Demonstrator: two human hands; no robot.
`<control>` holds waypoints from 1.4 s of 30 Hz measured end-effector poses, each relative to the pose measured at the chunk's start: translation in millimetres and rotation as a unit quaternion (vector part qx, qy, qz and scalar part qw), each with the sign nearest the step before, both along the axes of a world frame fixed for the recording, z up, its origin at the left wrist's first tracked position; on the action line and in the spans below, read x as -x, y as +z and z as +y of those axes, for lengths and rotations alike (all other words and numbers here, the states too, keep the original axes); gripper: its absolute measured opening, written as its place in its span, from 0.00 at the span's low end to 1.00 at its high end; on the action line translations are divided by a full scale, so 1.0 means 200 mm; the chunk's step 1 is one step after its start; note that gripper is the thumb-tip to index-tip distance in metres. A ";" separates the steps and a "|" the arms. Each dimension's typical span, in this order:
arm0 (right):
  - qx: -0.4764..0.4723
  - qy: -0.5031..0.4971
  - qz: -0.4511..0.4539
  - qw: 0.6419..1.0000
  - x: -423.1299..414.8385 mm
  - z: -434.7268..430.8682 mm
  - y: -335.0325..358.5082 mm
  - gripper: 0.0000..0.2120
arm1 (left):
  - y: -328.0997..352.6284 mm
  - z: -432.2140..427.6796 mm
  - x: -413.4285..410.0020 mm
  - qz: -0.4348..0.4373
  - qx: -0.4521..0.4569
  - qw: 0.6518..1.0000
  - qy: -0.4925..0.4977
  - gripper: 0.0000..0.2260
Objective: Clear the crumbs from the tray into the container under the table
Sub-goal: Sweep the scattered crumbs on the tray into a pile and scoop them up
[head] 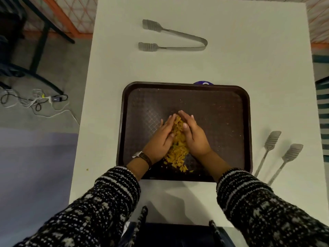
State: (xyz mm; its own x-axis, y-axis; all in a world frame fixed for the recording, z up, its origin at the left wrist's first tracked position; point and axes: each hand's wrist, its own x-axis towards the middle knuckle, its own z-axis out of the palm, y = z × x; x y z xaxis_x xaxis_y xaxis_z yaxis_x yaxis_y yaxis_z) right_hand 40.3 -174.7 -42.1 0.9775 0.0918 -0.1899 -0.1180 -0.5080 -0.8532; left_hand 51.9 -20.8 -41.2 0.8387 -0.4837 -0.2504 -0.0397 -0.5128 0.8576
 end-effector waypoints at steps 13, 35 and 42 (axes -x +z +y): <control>0.410 0.365 -0.038 0.835 0.24 -0.69 0.06 0.56 | -0.02 0.43 0.10 -0.143 -0.310 0.914 -0.220 0.60; 0.374 0.263 -0.036 0.889 0.29 -0.29 0.05 0.55 | 0.01 0.25 0.12 -0.128 -0.301 0.930 -0.165 0.60; 0.391 0.230 -0.007 0.891 0.29 -0.19 0.04 0.59 | -0.01 0.28 0.09 -0.125 -0.327 0.921 -0.170 0.57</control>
